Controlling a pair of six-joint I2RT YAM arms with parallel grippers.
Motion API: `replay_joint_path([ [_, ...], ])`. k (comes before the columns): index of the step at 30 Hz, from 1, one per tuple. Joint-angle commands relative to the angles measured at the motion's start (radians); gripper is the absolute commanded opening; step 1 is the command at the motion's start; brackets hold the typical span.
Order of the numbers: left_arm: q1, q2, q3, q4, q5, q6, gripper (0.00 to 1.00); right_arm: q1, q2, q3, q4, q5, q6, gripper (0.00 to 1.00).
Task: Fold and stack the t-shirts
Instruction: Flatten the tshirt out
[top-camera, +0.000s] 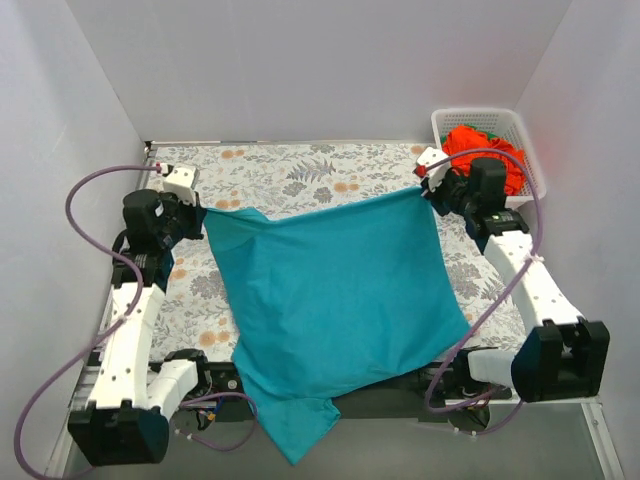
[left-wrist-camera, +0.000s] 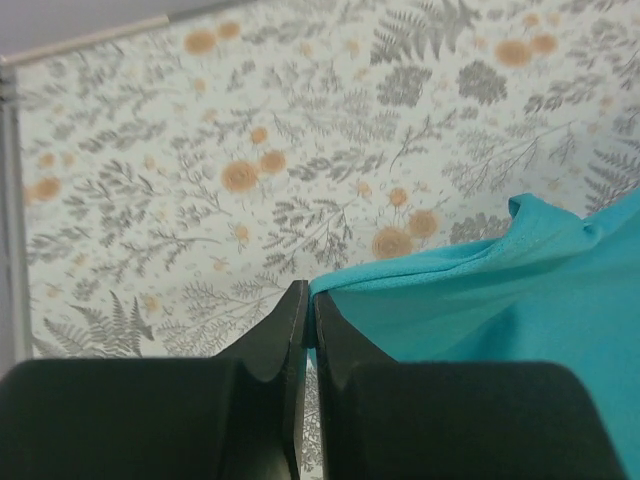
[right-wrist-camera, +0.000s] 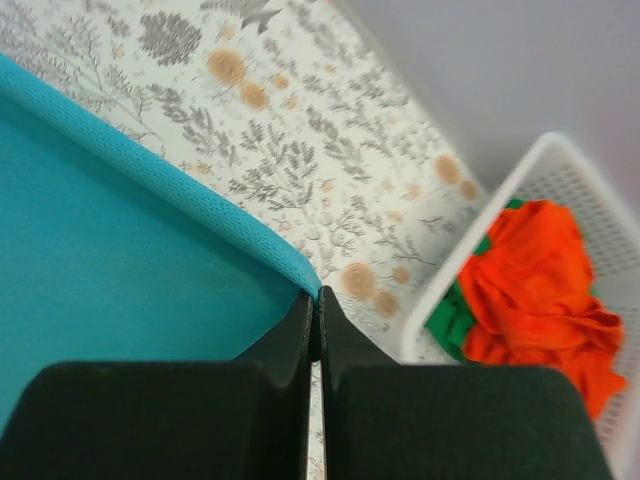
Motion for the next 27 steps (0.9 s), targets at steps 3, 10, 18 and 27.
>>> replay_joint_path([
  [3, 0.008, 0.261, -0.048, 0.192, -0.026, -0.010, 0.00, 0.042, 0.205, 0.014, 0.267, 0.059, -0.017, 0.01],
  [10, 0.008, 0.678, 0.111, 0.319, -0.115, 0.012, 0.00, 0.048, 0.502, 0.212, 0.279, 0.127, -0.016, 0.01],
  [18, 0.008, 1.032, 0.447, 0.278, -0.129, 0.030, 0.00, 0.048, 0.713, 0.359, 0.276, 0.186, -0.030, 0.01],
  [27, 0.000, 0.977, 0.428, 0.240, -0.117, 0.040, 0.00, 0.047, 0.789, 0.421, 0.262, 0.193, -0.056, 0.01],
])
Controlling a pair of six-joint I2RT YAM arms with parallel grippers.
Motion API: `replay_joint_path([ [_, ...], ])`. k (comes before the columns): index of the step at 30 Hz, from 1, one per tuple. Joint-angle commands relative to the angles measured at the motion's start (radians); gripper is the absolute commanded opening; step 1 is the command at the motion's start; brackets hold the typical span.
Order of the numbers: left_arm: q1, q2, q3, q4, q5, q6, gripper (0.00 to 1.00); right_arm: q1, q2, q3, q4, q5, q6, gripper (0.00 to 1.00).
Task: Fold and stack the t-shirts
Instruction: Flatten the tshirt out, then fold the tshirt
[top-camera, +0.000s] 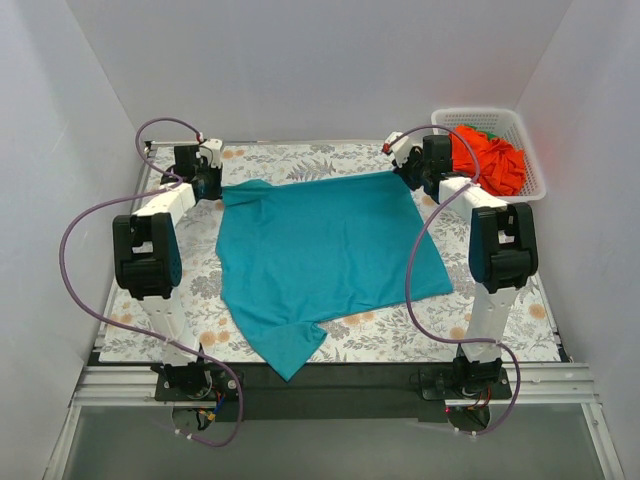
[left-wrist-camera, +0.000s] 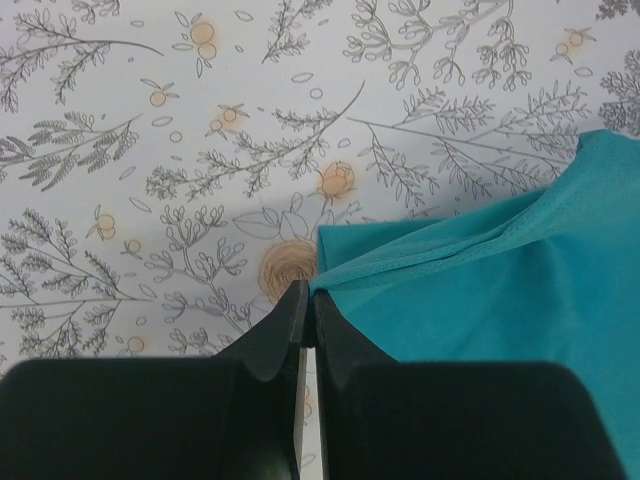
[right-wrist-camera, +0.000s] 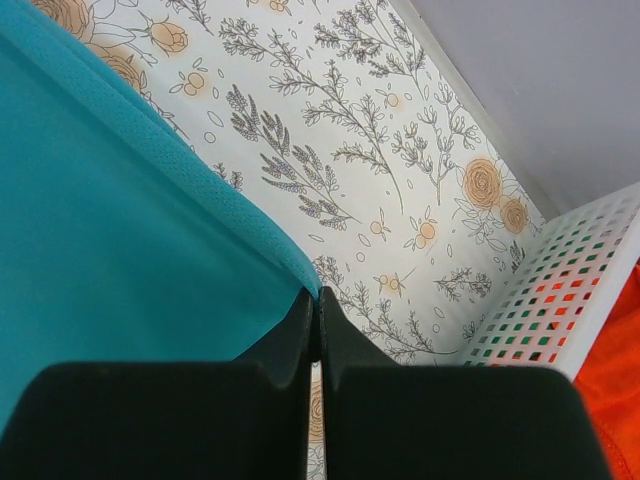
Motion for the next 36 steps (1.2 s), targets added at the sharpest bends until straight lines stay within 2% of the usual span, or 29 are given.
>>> replay_joint_path([
  [1, -0.002, -0.127, -0.025, -0.023, -0.007, 0.012, 0.00, -0.008, 0.001, 0.057, 0.032, 0.025, -0.019, 0.01],
  [7, -0.028, -0.263, -0.146, -0.066, -0.017, -0.007, 0.00, -0.019, -0.010, 0.055, 0.031, 0.010, -0.017, 0.01],
  [11, -0.070, -0.328, -0.145, -0.146, -0.039, -0.036, 0.00, -0.031, -0.025, 0.048, 0.028, -0.004, -0.033, 0.01],
  [21, -0.125, -0.408, -0.197, -0.355, -0.091, -0.149, 0.00, -0.050, -0.080, 0.002, 0.012, -0.061, -0.056, 0.01],
  [36, -0.165, -0.532, -0.286, -0.484, -0.068, -0.202, 0.00, -0.065, -0.168, -0.116, -0.020, -0.101, -0.177, 0.01],
])
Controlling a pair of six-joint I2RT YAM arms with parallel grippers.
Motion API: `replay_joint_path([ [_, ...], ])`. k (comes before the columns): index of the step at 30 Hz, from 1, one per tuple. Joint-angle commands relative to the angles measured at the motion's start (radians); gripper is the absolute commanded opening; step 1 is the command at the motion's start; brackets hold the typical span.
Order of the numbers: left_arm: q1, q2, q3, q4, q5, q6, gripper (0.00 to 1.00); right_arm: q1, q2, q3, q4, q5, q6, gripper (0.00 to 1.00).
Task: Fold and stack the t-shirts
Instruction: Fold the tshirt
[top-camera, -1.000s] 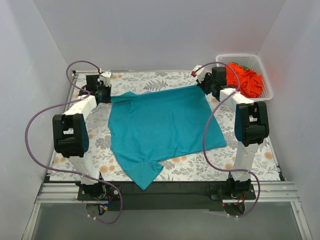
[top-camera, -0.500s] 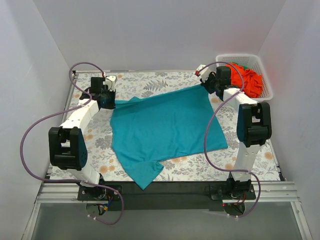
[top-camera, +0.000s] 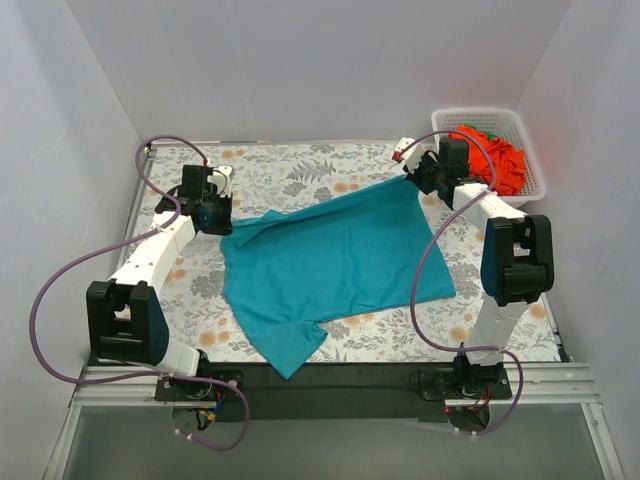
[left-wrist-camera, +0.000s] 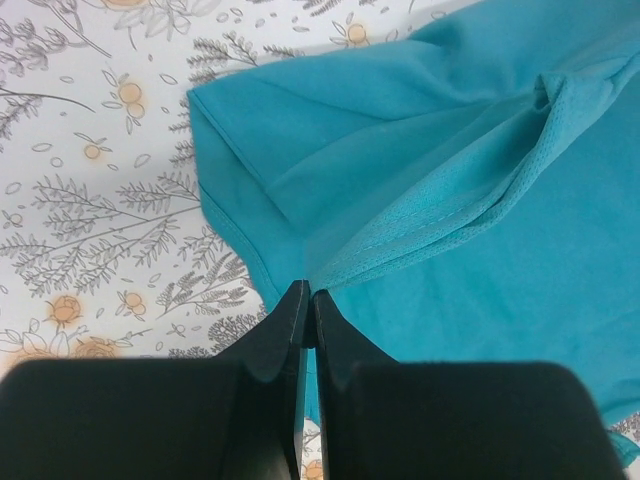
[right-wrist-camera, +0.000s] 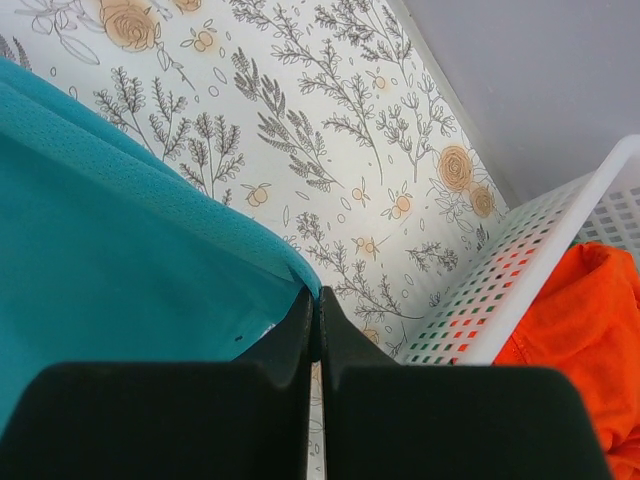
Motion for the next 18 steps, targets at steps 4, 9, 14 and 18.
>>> replay_joint_path([
  [4, -0.024, -0.046, -0.059, -0.045, 0.008, 0.004, 0.00, -0.011, -0.059, -0.053, -0.009, -0.022, -0.097, 0.01],
  [9, -0.039, -0.033, -0.079, -0.055, 0.023, 0.024, 0.00, -0.011, -0.071, -0.110, -0.020, -0.023, -0.138, 0.01],
  [14, -0.049, -0.030, -0.085, -0.094, 0.055, 0.058, 0.24, -0.012, -0.075, -0.127, -0.106, 0.004, -0.212, 0.10],
  [18, -0.044, -0.076, -0.056, -0.123, 0.121, 0.080, 0.52, -0.021, -0.092, -0.118, -0.169, 0.017, -0.244, 0.53],
])
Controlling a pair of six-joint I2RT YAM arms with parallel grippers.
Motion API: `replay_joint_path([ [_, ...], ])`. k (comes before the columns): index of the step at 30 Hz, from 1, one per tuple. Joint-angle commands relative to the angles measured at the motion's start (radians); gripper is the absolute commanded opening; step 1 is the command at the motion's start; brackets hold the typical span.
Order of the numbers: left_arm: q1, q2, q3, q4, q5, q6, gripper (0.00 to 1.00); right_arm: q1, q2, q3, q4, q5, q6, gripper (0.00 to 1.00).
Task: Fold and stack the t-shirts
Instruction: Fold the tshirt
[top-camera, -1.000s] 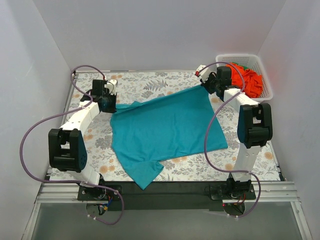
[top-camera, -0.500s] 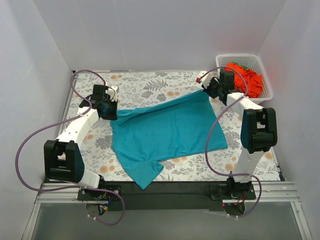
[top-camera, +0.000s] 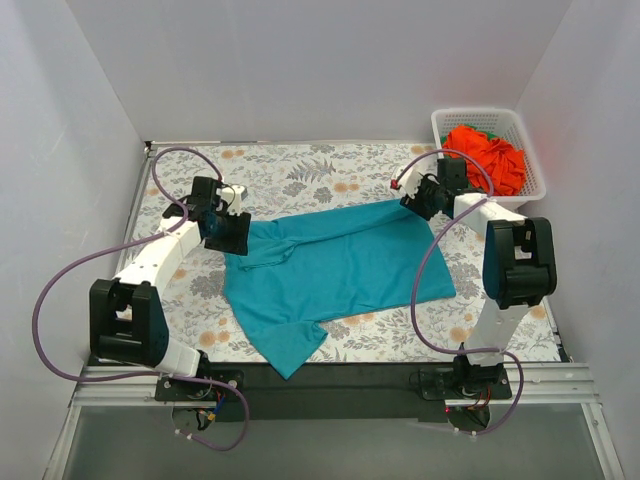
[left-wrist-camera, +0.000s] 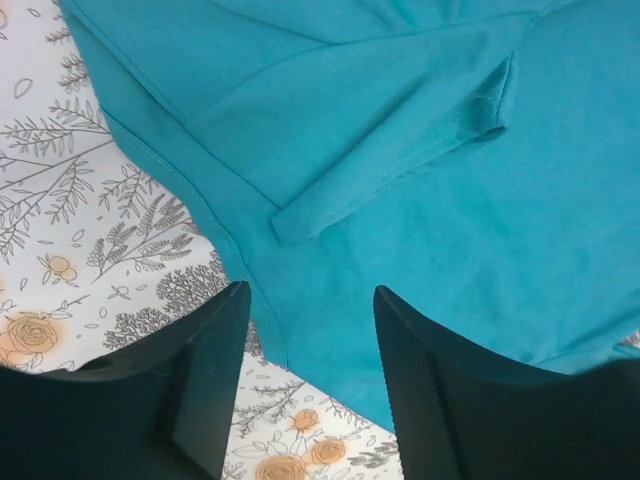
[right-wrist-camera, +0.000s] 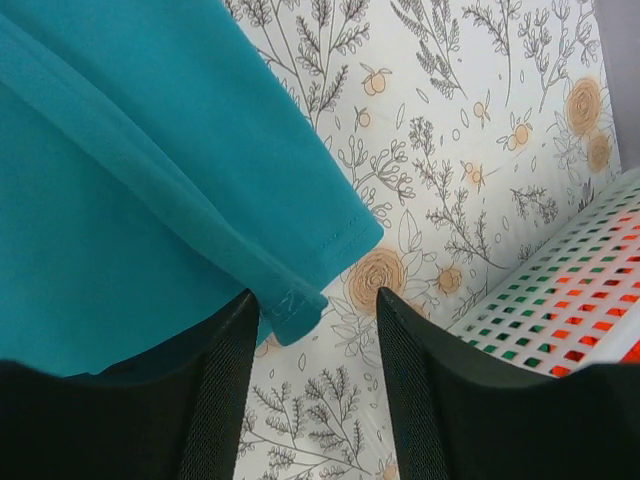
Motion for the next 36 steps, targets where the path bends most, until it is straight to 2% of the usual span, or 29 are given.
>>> replay_joint_path([
  [1, 0.005, -0.069, 0.046, -0.044, 0.079, 0.026, 0.53, -0.017, -0.071, 0.015, -0.071, 0.001, -0.045, 0.58],
  [5, 0.043, -0.034, 0.085, -0.047, 0.102, 0.014, 0.54, -0.019, -0.082, 0.086, -0.169, -0.039, -0.001, 0.65],
  [11, 0.102, 0.053, 0.115, 0.019, 0.128, -0.027, 0.48, -0.019, -0.039, 0.236, -0.364, -0.146, 0.088, 0.68],
  [15, 0.106, 0.137, 0.149, 0.044, 0.139, -0.056, 0.43, -0.019, 0.004, 0.305, -0.441, -0.180, 0.131, 0.61],
  [20, 0.106, 0.237, 0.174, 0.093, 0.151, -0.089, 0.40, -0.005, 0.110, 0.368, -0.485, -0.131, 0.191, 0.42],
  [25, 0.106, 0.323, 0.197, 0.108, 0.139, -0.098, 0.35, 0.013, 0.179, 0.359, -0.490, -0.072, 0.212, 0.38],
  [30, 0.108, 0.406, 0.204, 0.130, 0.107, -0.103, 0.19, 0.015, 0.246, 0.356, -0.487, -0.001, 0.220, 0.38],
  [36, 0.134, 0.484, 0.215, 0.119, 0.016, -0.097, 0.08, 0.013, 0.302, 0.338, -0.488, 0.080, 0.219, 0.38],
])
